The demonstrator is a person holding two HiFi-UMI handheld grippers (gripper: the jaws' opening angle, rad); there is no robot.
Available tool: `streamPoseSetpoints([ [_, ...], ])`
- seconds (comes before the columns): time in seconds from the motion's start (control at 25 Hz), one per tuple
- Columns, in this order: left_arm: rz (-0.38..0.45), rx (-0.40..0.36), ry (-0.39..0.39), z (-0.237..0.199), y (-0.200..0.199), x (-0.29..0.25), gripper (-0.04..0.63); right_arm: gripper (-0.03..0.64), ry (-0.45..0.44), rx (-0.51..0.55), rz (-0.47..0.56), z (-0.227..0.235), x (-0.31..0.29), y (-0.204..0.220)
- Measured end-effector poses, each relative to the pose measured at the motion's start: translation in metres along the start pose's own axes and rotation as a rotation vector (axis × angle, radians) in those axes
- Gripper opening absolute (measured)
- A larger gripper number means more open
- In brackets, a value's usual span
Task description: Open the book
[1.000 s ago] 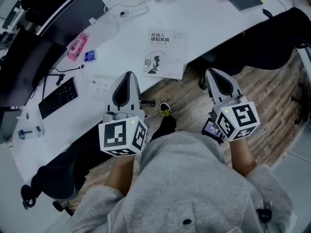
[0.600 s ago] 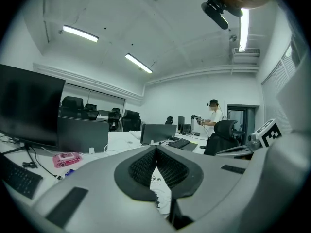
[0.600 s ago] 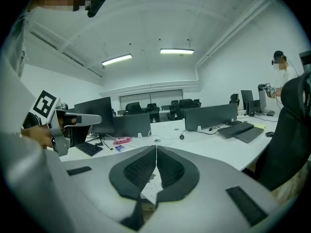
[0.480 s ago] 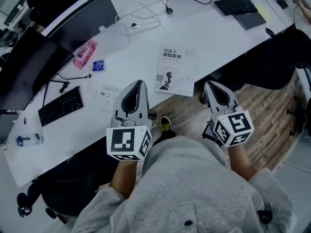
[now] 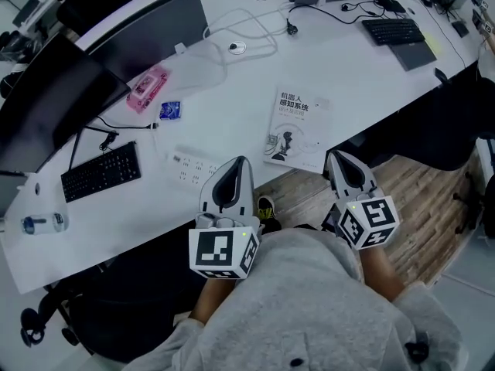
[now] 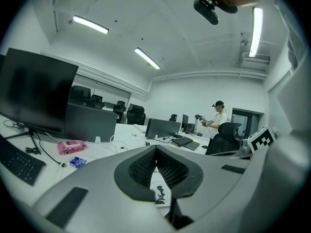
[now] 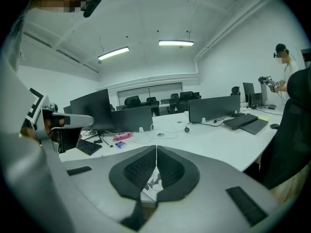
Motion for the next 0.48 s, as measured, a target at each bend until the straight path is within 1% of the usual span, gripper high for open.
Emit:
streamPoseSetpoints([
  [0.16, -0.002, 0.001, -0.037, -0.007, 0.001, -0.001, 0.009, 0.027, 0.052, -0.038, -0.014, 0.009, -0.009, 0.011],
  [0.28, -0.015, 0.002, -0.073, -0.013, 0.005, -0.001, 0.009, 0.028, 0.12, -0.082, -0.041, 0.021, -0.014, 0.022],
  [0.36, -0.026, 0.001, -0.073, -0.013, 0.004, -0.005, 0.009, 0.028, 0.154, -0.133, -0.049, 0.031, -0.016, 0.029],
  [0.48, -0.037, -0.009, -0.062, -0.009, 0.002, -0.013, 0.009, 0.028, 0.174, -0.21, -0.061, 0.045, -0.019, 0.038],
])
Point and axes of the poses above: the fingertips, and each gripper's own axes: x backward along the fingers, z to its right, y out of its underside, the point moved 8 cm from there along x, backward along the fingers, and after that the axes turned 15 degrees about -x, right-handed, at the moved point
